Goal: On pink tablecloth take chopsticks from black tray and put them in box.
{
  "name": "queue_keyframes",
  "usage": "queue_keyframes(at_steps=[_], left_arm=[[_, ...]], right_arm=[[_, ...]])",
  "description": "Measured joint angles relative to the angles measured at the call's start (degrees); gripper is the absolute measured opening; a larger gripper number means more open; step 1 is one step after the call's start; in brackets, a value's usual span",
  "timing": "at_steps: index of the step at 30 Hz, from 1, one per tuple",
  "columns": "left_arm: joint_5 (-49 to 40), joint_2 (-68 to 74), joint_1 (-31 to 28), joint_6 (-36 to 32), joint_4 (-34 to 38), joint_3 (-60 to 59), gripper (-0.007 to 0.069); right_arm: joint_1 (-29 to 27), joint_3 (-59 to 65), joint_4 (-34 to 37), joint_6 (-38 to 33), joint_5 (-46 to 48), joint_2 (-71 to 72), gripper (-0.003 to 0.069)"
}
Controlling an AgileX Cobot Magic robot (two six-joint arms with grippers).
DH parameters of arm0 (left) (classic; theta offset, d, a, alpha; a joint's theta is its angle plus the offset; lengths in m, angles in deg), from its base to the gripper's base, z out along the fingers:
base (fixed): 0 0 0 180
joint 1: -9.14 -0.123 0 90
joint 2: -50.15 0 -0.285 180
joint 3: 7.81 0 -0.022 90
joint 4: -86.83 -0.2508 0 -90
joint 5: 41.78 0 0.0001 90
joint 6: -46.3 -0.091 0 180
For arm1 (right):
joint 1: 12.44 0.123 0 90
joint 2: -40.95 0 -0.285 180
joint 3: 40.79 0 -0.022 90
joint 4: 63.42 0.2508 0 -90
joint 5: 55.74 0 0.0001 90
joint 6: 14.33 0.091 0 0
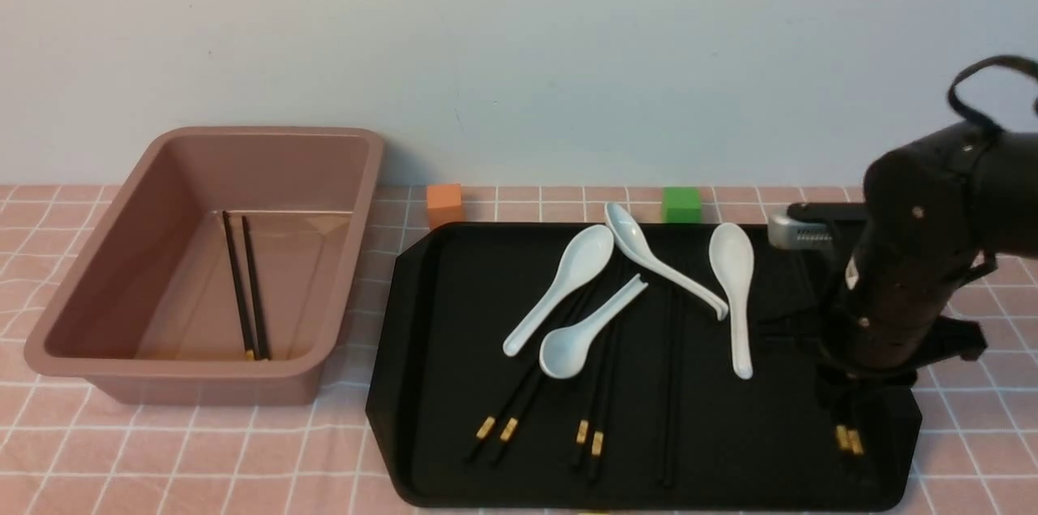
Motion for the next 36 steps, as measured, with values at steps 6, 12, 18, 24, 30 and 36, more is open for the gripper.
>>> queue_keyframes(at_steps=[6,12,18,24,30,36], left_arm=[[0.0,0.0,0.0,0.0,0.0,0.0,0.0238],[0.0,0.0,0.0,0.0,0.0,0.0,0.0239],[0.0,0.0,0.0,0.0,0.0,0.0,0.0239],[0.0,0.0,0.0,0.0,0.0,0.0,0.0239],[0.0,0.0,0.0,0.0,0.0,0.0,0.0239],[0.0,0.0,0.0,0.0,0.0,0.0,0.0239]], right_arm=[[2.2,0.0,2.4,-0.7,2.3,7.6,0.0133],[12.1,-4.7,8.0,-1.1,-1.6,10.2,0.0133],[23.2,-23.0,9.3,-1.5,-5.4,0.3,0.0133],[28.6,-47.5,13.2,-5.0,-4.3,-18.6,0.0133],[29.8,-68.5,16.6,-6.3,-3.8,-34.2,0.0133],[29.7,-79.9,16.3,-6.3,-5.1,-45.0,0.0199]])
